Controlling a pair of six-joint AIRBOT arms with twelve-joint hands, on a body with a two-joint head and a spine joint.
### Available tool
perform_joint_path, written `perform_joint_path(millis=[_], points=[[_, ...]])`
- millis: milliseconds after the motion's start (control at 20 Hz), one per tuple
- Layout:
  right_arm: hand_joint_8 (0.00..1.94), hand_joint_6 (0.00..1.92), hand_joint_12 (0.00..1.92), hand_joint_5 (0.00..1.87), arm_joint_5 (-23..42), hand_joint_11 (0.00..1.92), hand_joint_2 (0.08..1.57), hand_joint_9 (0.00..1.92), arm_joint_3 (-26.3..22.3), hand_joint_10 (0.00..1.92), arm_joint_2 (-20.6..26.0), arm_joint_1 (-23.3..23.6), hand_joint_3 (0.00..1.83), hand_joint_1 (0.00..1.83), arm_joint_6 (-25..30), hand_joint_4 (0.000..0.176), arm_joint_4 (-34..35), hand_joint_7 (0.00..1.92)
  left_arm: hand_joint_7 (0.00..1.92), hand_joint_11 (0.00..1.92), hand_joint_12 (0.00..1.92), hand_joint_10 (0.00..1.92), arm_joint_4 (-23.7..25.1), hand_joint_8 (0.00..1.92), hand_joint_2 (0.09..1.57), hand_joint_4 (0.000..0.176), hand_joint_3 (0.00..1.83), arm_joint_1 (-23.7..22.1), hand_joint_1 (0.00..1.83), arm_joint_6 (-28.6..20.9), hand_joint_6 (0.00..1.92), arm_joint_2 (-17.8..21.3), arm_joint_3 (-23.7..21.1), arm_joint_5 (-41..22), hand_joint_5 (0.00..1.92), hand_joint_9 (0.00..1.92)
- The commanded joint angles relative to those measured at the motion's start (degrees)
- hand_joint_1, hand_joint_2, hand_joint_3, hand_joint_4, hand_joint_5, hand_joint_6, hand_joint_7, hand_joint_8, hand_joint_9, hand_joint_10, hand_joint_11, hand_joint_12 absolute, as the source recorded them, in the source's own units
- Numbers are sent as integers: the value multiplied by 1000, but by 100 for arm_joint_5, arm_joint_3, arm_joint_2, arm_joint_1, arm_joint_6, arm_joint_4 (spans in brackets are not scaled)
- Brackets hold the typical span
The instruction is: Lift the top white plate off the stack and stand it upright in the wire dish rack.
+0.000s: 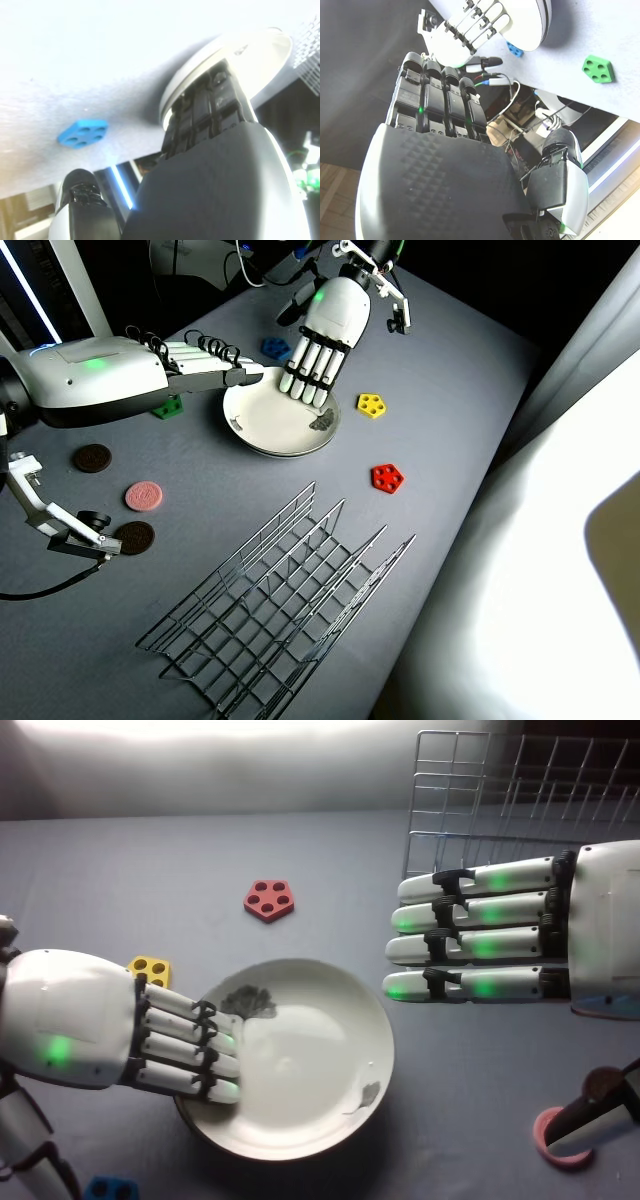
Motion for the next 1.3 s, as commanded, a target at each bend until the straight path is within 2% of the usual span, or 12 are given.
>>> perform_joint_path(millis=[0,500,550,650,800,950,1050,1250], points=[[3,4,9,85,450,100,940,98,15,3,42,3,0,0,-21,0,309,100,67,74,49,0,-174,0,897,0,0,-84,79,-16,0,-110,-57,-115,62,53],[2,2,13,89,446,113,952,108,12,2,-28,-111,3,3,-74,0,274,105,80,100,58,5,-322,3,894,0,0,-180,86,-16,2,-540,-386,275,79,66],[2,2,14,88,446,116,957,108,8,2,-60,-140,4,68,-122,0,275,106,82,103,59,6,-344,4,896,0,0,-182,85,-16,3,-546,-398,291,81,68],[0,1,17,39,427,124,985,87,4,0,-128,-220,8,406,-240,0,336,73,105,116,65,9,-357,12,893,0,0,-181,101,-16,11,-553,-404,299,107,80],[0,0,25,0,276,145,1004,64,28,0,-264,-322,8,678,-661,0,721,7,92,107,61,1,-355,2,899,0,2,-158,75,-16,0,-558,-391,303,89,67],[8,1,37,3,192,170,1011,92,122,16,-456,-329,2,944,-719,0,837,22,89,119,66,4,-359,1,898,0,1,-138,52,-18,4,-562,-365,320,92,71],[10,10,45,30,165,186,1010,109,220,16,-596,-401,0,1038,-977,0,951,38,77,108,61,1,-359,0,894,0,0,-133,70,-18,0,-562,-362,323,81,63],[2,3,72,75,29,228,1016,134,442,2,-805,-478,3,1129,-1008,0,1132,79,85,101,57,6,-368,4,895,0,0,-124,79,-19,3,-570,-349,331,82,61]])
